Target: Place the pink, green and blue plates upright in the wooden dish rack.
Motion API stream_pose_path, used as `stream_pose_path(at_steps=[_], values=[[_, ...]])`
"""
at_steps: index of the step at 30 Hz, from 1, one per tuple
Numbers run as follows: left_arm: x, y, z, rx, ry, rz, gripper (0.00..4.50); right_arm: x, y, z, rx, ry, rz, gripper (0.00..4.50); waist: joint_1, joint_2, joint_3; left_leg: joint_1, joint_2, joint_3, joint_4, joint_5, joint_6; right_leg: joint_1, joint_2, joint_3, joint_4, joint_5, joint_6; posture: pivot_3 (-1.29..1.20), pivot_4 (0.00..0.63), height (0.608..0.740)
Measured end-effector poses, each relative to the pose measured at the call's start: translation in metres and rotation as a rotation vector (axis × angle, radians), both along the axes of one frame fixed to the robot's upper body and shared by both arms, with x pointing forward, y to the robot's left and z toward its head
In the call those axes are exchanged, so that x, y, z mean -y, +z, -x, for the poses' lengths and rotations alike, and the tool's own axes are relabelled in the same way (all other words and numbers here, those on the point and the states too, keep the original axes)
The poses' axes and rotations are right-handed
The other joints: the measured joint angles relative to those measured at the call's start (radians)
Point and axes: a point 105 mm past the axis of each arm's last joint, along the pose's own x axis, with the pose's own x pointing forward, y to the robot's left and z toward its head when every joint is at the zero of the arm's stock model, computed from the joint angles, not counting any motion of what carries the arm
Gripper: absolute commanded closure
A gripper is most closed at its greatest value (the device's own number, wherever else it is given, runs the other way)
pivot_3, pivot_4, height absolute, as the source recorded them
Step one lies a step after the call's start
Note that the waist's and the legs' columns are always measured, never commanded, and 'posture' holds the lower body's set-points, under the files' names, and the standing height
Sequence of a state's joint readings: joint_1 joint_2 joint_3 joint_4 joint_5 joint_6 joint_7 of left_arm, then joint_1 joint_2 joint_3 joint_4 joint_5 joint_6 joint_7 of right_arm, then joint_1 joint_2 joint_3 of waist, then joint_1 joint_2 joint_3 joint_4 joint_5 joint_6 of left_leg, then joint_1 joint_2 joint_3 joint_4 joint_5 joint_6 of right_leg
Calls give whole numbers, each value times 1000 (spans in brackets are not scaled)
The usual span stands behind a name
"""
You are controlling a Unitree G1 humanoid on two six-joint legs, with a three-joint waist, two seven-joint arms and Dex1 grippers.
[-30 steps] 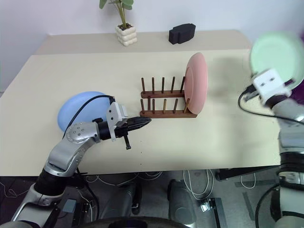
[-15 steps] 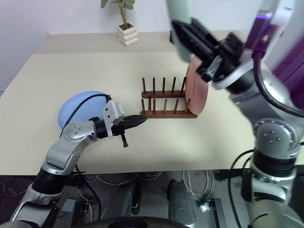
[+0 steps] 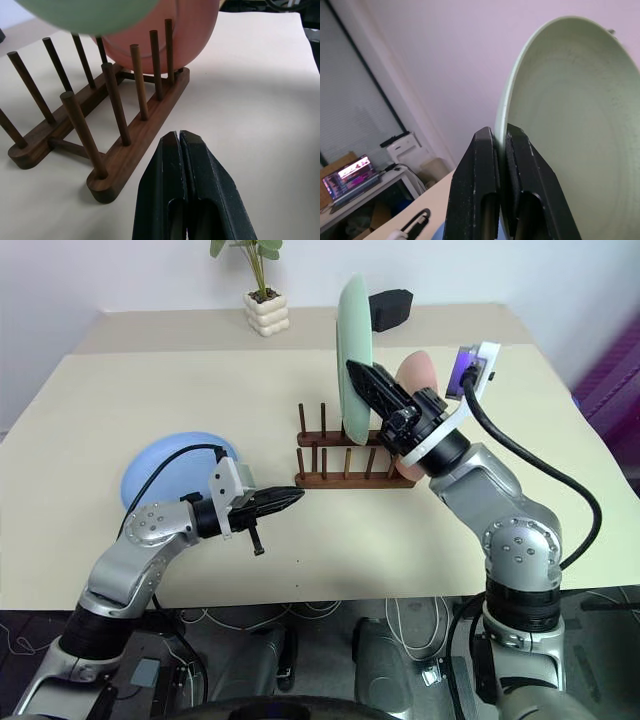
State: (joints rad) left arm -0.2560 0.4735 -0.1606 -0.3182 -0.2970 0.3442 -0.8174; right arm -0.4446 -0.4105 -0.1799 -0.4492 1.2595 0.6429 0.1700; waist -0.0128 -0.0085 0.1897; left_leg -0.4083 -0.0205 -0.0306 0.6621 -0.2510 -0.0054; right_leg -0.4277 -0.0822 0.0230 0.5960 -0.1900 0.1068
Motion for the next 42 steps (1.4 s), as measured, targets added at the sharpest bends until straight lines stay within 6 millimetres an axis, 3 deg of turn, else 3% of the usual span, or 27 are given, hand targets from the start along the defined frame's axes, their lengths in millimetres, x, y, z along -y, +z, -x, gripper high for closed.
stream_pose_path(at_steps=[18,21,25,34,42], values=[[1,0,0,3,-5,2,4500,8,-21,-13,-88,-60,-17,4458,0,0,0,0,0,0,0,0,0,0,0,0,0,0,0,0,150,736],[1,0,0,4,-4,2,4500,8,-21,-13,-88,-55,-19,3548,0,0,0,0,0,0,0,0,0,0,0,0,0,0,0,0,150,736],[1,0,0,4,-4,2,4500,10,-21,-13,-86,-58,-21,1657,0,0,0,0,0,0,0,0,0,0,0,0,0,0,0,0,150,736],[1,0,0,4,-1,5,4500,12,-20,-16,-67,-85,16,1657,0,0,0,0,0,0,0,0,0,0,0,0,0,0,0,0,150,736],[2,0,0,6,-3,6,4500,2,15,-11,59,-93,81,1657,-1,0,0,0,0,0,-1,0,0,-1,0,0,0,0,0,0,150,736]])
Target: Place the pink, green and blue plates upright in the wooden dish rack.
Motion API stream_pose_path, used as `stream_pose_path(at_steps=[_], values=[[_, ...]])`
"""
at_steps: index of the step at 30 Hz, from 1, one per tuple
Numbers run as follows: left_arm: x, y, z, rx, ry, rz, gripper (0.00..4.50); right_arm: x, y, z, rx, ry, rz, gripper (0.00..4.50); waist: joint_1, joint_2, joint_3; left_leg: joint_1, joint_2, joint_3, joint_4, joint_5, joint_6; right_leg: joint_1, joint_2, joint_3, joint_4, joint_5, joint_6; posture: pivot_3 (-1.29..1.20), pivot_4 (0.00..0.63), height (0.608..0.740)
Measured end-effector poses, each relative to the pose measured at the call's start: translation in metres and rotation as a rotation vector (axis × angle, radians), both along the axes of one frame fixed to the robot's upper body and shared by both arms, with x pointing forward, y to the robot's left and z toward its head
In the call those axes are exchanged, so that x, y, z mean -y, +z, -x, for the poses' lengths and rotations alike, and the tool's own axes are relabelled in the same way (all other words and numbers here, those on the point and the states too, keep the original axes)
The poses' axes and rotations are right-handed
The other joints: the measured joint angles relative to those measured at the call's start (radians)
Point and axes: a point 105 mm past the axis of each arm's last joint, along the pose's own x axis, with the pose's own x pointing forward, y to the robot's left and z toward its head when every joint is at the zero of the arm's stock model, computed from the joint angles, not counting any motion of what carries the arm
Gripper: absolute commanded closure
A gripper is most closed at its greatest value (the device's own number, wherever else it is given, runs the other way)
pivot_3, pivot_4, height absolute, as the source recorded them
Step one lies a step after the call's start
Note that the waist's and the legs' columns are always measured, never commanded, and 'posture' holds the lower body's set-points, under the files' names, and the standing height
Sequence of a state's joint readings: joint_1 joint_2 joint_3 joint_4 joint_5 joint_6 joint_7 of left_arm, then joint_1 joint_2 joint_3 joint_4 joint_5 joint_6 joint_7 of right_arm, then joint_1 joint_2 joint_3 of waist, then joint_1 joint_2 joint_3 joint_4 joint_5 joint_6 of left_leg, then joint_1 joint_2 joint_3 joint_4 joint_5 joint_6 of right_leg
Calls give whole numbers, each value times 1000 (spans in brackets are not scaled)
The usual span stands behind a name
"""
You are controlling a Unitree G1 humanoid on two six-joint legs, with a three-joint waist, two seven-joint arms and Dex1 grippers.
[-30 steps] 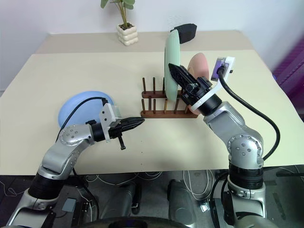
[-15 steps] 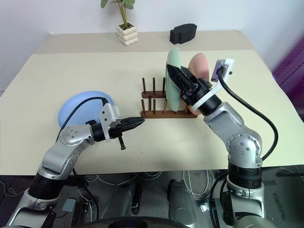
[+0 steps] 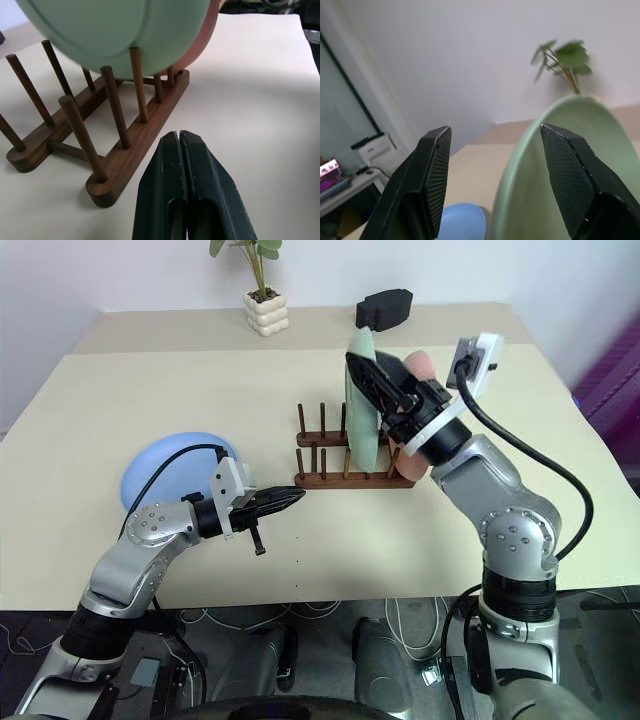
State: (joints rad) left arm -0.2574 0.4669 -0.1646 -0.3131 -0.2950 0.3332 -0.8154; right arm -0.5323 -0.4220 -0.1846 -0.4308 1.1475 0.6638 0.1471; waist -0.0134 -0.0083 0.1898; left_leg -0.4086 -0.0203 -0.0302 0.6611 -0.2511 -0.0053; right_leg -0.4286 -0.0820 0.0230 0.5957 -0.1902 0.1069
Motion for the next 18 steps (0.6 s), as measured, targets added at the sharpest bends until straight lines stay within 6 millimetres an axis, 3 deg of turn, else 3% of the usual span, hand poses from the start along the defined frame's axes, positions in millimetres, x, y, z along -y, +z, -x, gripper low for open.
stream_pose_path(at_steps=[4,13,15,18], values=[[0,0,0,6,0,2,4500,-3,13,6,55,0,37,1657,2,0,0,0,0,0,0,0,0,0,0,0,0,0,0,0,150,736],[0,-2,-1,2,1,2,4500,1,2,5,47,-12,76,1657,1,0,0,0,0,0,0,0,0,0,0,0,0,0,0,0,150,736],[-1,-2,-1,-1,2,2,4500,2,2,5,86,-22,179,1657,1,0,0,0,0,0,0,0,0,0,0,0,0,0,0,0,150,736],[-13,4,-6,-36,49,50,3668,-10,-4,8,180,-19,445,1582,0,0,0,0,0,0,0,0,0,0,0,-1,0,0,0,0,150,736]])
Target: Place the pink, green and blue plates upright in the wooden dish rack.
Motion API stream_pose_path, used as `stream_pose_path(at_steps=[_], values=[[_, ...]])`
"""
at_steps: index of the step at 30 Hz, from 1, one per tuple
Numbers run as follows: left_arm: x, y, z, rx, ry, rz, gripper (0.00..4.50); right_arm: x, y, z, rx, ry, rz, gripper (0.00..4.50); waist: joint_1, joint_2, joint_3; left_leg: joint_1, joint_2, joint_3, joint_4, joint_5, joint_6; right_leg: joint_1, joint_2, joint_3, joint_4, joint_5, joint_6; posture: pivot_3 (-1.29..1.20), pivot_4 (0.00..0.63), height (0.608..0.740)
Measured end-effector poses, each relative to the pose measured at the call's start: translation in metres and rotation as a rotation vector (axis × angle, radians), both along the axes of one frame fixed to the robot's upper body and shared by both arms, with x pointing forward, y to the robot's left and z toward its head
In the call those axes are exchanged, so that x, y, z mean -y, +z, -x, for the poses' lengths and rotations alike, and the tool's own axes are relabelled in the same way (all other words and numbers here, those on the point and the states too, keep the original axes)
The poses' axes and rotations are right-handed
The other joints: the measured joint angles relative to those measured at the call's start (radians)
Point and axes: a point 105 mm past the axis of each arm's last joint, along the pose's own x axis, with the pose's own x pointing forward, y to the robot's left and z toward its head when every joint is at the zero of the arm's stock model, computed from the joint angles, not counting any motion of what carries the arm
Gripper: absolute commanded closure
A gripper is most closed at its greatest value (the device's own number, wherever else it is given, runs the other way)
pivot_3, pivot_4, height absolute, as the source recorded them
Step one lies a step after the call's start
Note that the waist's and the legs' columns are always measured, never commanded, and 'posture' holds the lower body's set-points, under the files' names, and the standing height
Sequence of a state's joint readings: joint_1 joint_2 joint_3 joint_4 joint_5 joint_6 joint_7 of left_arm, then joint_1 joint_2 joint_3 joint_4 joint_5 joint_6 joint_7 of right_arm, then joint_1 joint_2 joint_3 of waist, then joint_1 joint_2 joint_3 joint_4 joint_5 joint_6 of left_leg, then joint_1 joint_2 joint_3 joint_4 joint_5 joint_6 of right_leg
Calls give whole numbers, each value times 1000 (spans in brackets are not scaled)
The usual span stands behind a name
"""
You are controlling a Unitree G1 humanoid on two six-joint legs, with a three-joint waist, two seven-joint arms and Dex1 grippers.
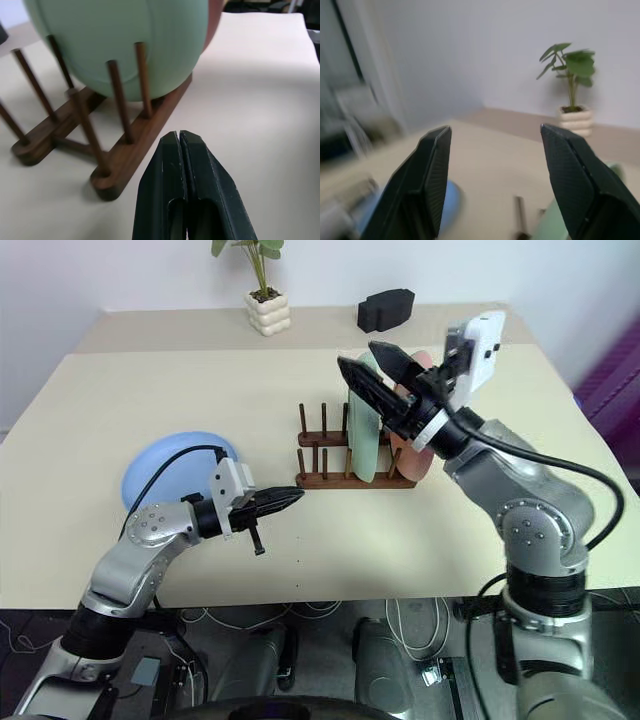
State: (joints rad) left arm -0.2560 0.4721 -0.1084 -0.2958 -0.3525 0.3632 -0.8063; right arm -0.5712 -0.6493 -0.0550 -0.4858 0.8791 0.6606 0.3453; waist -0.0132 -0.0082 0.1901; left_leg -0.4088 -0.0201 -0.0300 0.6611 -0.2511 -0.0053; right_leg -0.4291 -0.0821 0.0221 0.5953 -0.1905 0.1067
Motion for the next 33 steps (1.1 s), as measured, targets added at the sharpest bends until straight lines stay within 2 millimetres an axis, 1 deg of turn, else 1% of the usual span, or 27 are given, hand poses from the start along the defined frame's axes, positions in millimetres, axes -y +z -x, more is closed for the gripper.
stream_pose_path(at_steps=[1,2,4,6,7,8,9,12,15,18,20,22,25,27,29,31,32,33], values=[[-7,4,-3,-9,29,25,3094,-6,-5,2,9,21,47,1582,-2,0,0,0,1,0,0,0,0,0,1,0,0,0,0,0,150,736],[-13,10,-7,-13,61,50,2657,-12,-10,2,10,43,77,1582,-3,0,0,0,1,0,0,0,0,0,1,0,0,0,0,0,150,736],[-29,23,-14,4,126,91,1559,-23,-17,3,11,78,125,1582,-4,0,0,0,0,0,0,0,0,-1,1,0,0,0,0,0,150,736],[-48,36,-21,25,205,114,523,-29,-16,3,43,97,168,1582,-2,-1,1,0,0,0,0,0,0,-1,1,0,0,0,0,0,150,736],[-60,40,-26,35,261,117,57,-33,-14,3,68,106,191,1582,-1,-1,1,0,0,0,0,0,0,-1,1,0,0,0,0,0,150,736],[-77,43,-31,43,337,100,57,-38,-13,4,92,122,217,1582,-2,-1,1,0,0,0,0,0,0,-1,1,0,0,0,0,0,150,736],[-98,45,-38,54,441,59,57,-44,-14,4,115,140,248,1582,-4,-1,1,0,0,0,0,0,0,-1,1,-1,0,0,0,0,150,736],[-160,46,-50,46,739,-2,57,-54,-26,3,130,181,316,1582,-3,-1,1,0,0,0,-1,0,0,-1,1,-1,0,0,1,0,150,736],[-196,36,-51,-53,949,0,57,-62,-35,2,136,214,348,1582,1,-4,2,0,-1,-1,-1,0,0,0,0,-1,0,2,3,0,150,736],[-227,21,-42,-203,1137,15,57,-70,-38,3,146,251,347,1582,-1,-7,3,0,0,-1,-1,0,0,0,0,-1,1,2,4,0,150,736],[-234,9,-34,-288,1184,-23,57,-73,-39,4,147,266,342,1582,-1,-7,3,0,-1,-1,-1,0,0,-1,0,-1,1,2,4,0,150,736],[-237,-4,-27,-372,1210,-84,57,-75,-40,3,150,275,339,1582,-1,-7,3,0,-1,-2,-1,0,0,-1,0,-1,2,2,4,0,150,736],[-232,-19,-19,-467,1194,-113,57,-79,-40,5,161,289,334,1582,-1,-7,3,0,0,-2,-1,0,-1,-1,0,-1,1,2,3,0,150,736],[-229,-23,-18,-500,1180,-112,57,-81,-40,5,164,294,332,1582,0,-7,3,0,0,-2,-1,0,-1,-2,0,-1,2,2,3,0,150,736],[-227,-26,-18,-518,1178,-115,588,-81,-40,5,168,292,339,1582,-1,-7,3,0,0,-2,-1,0,-1,-2,0,-1,1,2,2,0,150,736],[-226,-27,-19,-522,1174,-108,1299,-81,-41,5,171,291,344,1582,-1,-7,3,0,0,-2,-2,0,-1,-2,0,-1,1,1,1,0,150,736],[-224,-27,-20,-522,1169,-100,1899,-82,-41,5,172,289,345,1582,0,-7,3,0,0,-2,-2,0,-1,-2,0,-1,2,1,1,0,150,736],[-222,-27,-21,-523,1161,-94,2401,-82,-41,5,173,289,345,1582,0,-7,3,0,0,-2,-2,0,-1,-2,0,-1,1,1,1,0,150,736]])
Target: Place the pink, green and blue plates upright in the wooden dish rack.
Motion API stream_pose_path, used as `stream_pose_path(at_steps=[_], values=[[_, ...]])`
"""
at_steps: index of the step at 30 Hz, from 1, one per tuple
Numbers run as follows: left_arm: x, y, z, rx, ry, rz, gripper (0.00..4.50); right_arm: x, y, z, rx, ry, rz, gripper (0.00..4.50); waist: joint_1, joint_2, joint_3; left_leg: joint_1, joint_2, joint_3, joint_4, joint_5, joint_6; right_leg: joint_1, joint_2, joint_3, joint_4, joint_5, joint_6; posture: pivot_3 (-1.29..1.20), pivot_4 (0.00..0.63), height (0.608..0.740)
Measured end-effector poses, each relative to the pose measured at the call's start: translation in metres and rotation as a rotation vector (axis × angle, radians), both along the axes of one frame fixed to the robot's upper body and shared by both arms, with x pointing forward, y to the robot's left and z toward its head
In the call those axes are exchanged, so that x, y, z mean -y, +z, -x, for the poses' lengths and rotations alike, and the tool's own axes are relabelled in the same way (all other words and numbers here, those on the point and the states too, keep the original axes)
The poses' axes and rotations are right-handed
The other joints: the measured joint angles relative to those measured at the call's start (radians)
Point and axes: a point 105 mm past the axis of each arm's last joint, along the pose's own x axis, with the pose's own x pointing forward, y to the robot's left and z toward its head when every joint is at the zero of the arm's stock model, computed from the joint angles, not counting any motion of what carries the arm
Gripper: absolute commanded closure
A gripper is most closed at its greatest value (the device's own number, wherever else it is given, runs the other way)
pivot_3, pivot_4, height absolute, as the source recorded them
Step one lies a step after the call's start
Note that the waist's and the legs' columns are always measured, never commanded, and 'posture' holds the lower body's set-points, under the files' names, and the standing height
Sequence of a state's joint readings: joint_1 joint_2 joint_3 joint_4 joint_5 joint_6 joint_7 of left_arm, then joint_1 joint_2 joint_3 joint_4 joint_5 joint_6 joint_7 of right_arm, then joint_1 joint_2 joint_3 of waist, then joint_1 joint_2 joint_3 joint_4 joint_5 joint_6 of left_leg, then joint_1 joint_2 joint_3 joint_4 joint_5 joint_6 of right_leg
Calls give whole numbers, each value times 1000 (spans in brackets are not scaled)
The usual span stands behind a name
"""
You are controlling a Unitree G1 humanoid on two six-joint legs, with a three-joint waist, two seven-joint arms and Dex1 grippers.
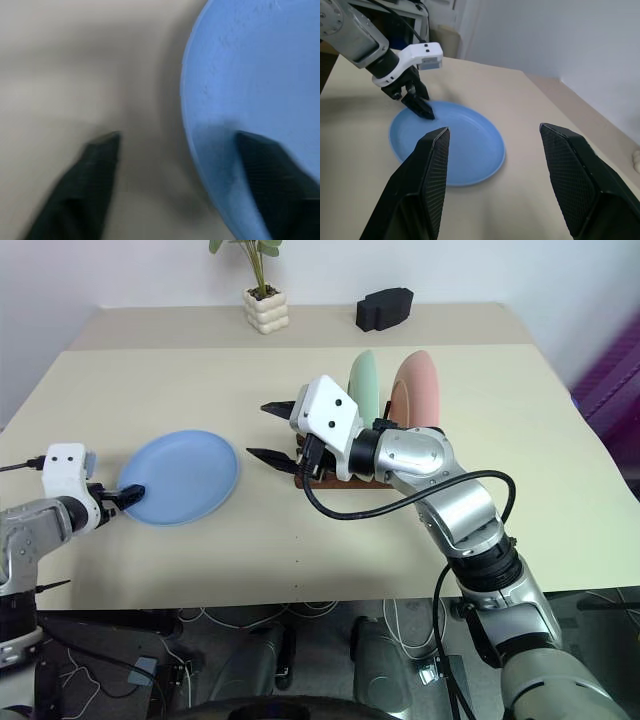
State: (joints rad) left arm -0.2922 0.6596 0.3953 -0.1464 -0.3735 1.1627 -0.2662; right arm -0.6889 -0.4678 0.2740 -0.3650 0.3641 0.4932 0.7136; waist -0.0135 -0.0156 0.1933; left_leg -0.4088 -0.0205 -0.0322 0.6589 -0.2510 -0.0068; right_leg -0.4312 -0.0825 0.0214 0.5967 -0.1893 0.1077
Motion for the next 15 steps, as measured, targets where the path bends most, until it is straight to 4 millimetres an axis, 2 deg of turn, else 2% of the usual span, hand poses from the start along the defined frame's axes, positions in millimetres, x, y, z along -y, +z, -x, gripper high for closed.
stream_pose_path(at_steps=[4,8,11,13,15], values=[[5,5,-6,28,-18,9,4426,0,-1,-1,4,-9,4,1582,0,0,0,0,0,0,0,0,0,0,0,0,0,0,0,0,150,736],[7,16,-14,93,-21,14,4476,0,-4,-1,-1,-15,4,1582,1,0,0,0,0,0,-1,0,0,0,-1,0,0,0,0,0,150,736],[15,30,-28,208,-17,25,4476,0,-4,-1,-1,-17,2,1582,5,-1,-1,0,-1,0,-1,1,-1,0,-1,0,0,0,0,0,150,736],[20,53,-38,326,-13,20,4476,1,-4,-3,12,-26,8,1582,5,-1,-1,0,-1,0,-1,1,-2,0,-1,0,-1,1,-1,0,150,736],[30,90,-49,496,-30,7,4476,1,-4,-6,46,-44,19,1582,5,-2,0,0,-1,0,-1,1,-2,0,-1,0,-1,2,1,0,150,736]])
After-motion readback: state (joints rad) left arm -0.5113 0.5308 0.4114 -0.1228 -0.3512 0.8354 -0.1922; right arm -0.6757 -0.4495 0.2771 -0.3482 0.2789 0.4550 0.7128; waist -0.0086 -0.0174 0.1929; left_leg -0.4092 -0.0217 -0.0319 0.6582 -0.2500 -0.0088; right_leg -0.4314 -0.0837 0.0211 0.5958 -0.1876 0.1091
